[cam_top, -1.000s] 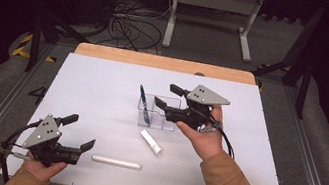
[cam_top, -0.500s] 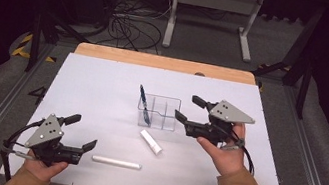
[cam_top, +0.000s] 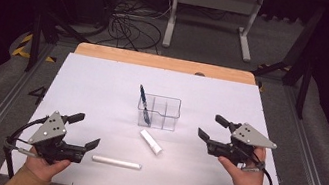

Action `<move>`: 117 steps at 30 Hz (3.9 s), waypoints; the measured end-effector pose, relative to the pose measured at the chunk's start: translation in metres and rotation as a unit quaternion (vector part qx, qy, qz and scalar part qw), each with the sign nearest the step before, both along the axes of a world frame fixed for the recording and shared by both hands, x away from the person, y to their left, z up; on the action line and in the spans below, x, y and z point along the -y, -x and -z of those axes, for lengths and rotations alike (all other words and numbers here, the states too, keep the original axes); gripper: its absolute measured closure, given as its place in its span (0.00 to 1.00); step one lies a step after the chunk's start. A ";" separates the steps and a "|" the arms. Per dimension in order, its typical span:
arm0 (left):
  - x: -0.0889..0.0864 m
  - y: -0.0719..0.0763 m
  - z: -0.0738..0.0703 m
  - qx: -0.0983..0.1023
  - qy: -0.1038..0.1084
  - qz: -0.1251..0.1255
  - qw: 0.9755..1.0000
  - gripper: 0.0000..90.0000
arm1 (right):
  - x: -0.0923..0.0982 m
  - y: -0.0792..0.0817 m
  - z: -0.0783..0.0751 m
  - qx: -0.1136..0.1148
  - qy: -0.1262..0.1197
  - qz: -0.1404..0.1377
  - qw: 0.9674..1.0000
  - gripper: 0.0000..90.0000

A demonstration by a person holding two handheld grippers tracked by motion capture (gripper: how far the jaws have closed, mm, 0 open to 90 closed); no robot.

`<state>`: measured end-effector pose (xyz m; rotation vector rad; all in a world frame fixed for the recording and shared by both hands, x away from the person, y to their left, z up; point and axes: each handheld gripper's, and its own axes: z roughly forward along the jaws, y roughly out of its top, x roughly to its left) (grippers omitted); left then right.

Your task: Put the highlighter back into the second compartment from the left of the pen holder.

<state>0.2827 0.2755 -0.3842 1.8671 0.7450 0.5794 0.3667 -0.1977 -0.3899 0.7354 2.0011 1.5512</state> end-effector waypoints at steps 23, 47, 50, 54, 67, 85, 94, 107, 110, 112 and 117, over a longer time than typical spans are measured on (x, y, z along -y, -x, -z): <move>0.024 -0.013 -0.013 -0.039 -0.039 0.051 0.997 0.16 | 0.025 0.003 0.014 -0.034 0.003 0.013 0.999 0.27; 0.062 -0.039 -0.008 -0.112 -0.151 0.143 0.972 0.29 | 0.022 0.003 0.017 -0.039 0.002 0.006 0.999 0.28; 0.064 -0.041 -0.009 -0.117 -0.156 0.154 0.969 0.30 | 0.022 0.002 0.017 -0.039 0.003 0.006 0.999 0.28; 0.066 -0.042 -0.010 -0.115 -0.166 0.169 0.965 0.33 | 0.022 0.003 0.017 -0.040 0.002 0.006 0.999 0.28; 0.076 -0.046 -0.006 -0.129 -0.232 0.206 0.942 0.44 | 0.022 0.003 0.017 -0.043 0.000 0.004 0.999 0.28; 0.099 -0.052 0.017 -0.173 -0.305 0.265 0.898 0.52 | 0.021 0.003 0.017 -0.045 0.000 0.002 0.999 0.28; 0.107 -0.057 0.026 -0.193 -0.351 0.282 0.872 0.58 | 0.022 0.003 0.018 -0.045 -0.001 0.001 0.999 0.28; 0.114 -0.057 0.032 -0.189 -0.403 0.296 0.845 0.71 | 0.022 0.002 0.019 -0.049 -0.001 0.000 0.999 0.28; 0.115 -0.058 0.032 -0.188 -0.405 0.303 0.842 0.73 | 0.021 0.002 0.019 -0.049 -0.001 0.000 0.999 0.27; 0.116 -0.059 0.033 -0.190 -0.408 0.304 0.840 0.75 | 0.021 0.002 0.019 -0.049 -0.001 -0.001 0.999 0.27; 0.119 -0.060 0.039 -0.186 -0.427 0.308 0.829 0.80 | 0.021 0.002 0.020 -0.049 -0.001 -0.001 0.999 0.27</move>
